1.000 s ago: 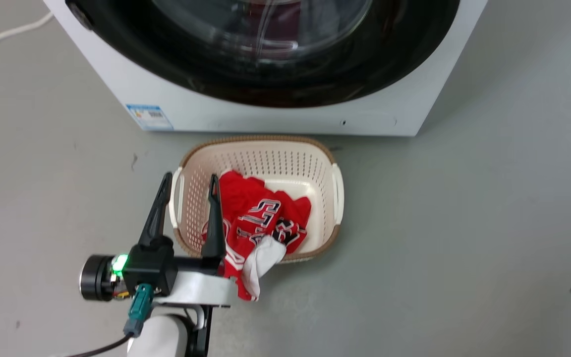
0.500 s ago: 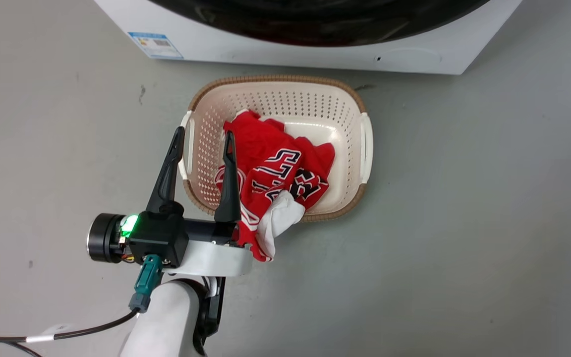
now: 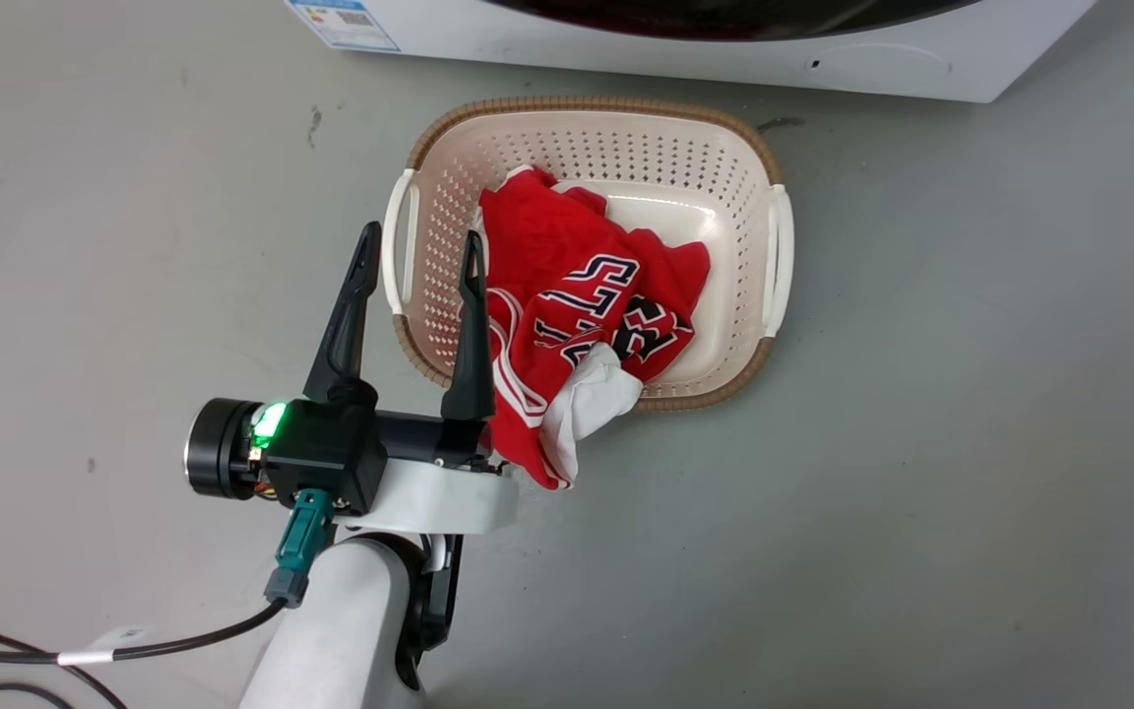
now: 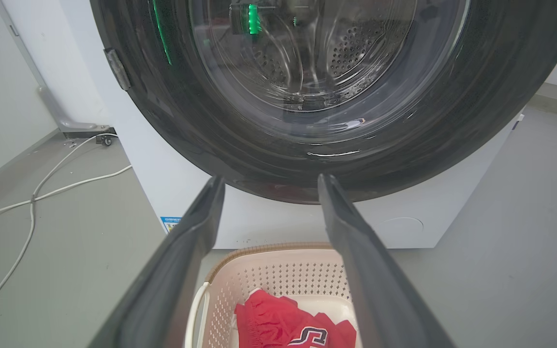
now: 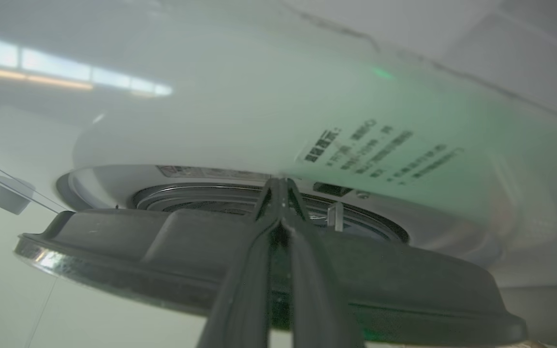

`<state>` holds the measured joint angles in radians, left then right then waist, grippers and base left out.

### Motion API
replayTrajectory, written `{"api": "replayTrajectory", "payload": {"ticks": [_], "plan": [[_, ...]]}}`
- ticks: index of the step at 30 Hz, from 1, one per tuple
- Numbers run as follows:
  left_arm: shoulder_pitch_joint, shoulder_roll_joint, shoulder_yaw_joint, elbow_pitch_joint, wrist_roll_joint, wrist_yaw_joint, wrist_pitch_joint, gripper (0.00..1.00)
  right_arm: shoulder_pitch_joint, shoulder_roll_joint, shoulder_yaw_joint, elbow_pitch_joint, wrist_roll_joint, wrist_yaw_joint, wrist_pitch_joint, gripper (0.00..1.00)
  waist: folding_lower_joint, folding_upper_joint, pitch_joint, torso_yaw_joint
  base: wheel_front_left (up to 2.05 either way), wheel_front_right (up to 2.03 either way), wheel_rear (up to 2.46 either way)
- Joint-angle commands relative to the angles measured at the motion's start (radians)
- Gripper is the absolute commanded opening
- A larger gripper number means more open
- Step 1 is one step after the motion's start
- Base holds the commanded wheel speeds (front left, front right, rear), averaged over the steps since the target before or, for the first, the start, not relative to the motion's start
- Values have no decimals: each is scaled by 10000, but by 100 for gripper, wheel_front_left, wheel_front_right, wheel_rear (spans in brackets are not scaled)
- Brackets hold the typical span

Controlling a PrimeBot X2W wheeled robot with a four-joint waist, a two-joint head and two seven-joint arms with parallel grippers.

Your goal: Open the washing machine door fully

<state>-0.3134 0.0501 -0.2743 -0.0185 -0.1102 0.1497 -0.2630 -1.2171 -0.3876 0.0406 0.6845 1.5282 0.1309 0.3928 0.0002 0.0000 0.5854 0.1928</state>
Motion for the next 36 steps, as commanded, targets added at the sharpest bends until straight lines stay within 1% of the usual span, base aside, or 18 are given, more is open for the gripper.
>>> {"api": "replayTrajectory", "payload": {"ticks": [1, 7, 16, 24, 32, 36], "plan": [[-134, 2, -31, -19, -30, 16, -26, 100, -163, 5, 69, 84, -68, -2, 46, 0, -2, 0, 61, 68, 0, 0, 0], [-197, 2, -128, 26, -156, 118, -26, 100, -276, 217, 450, 233, -301, -2, 300, 0, -2, 0, 111, 191, 0, 0, 0], [93, 3, 2, 181, -141, 168, -26, 100, 740, 314, 496, -256, 41, 0, 836, 0, -2, 0, -373, -16, 0, 0, 0], [383, 3, 250, 275, 40, 9, -26, 100, 1975, 247, 539, -980, 335, 0, 1406, 0, -2, 0, -949, -449, 0, 0, 0], [641, 3, 442, 411, 184, -166, -26, 100, 2960, 463, 775, -1551, 432, -2, 1735, 0, -2, 0, -1311, -828, 0, 0, 0], [758, 3, 514, 509, 230, -264, -26, 100, 3241, 765, 1018, -1699, 484, 0, 1964, 0, -2, 0, -1502, -940, 0, 0, 0]]}}
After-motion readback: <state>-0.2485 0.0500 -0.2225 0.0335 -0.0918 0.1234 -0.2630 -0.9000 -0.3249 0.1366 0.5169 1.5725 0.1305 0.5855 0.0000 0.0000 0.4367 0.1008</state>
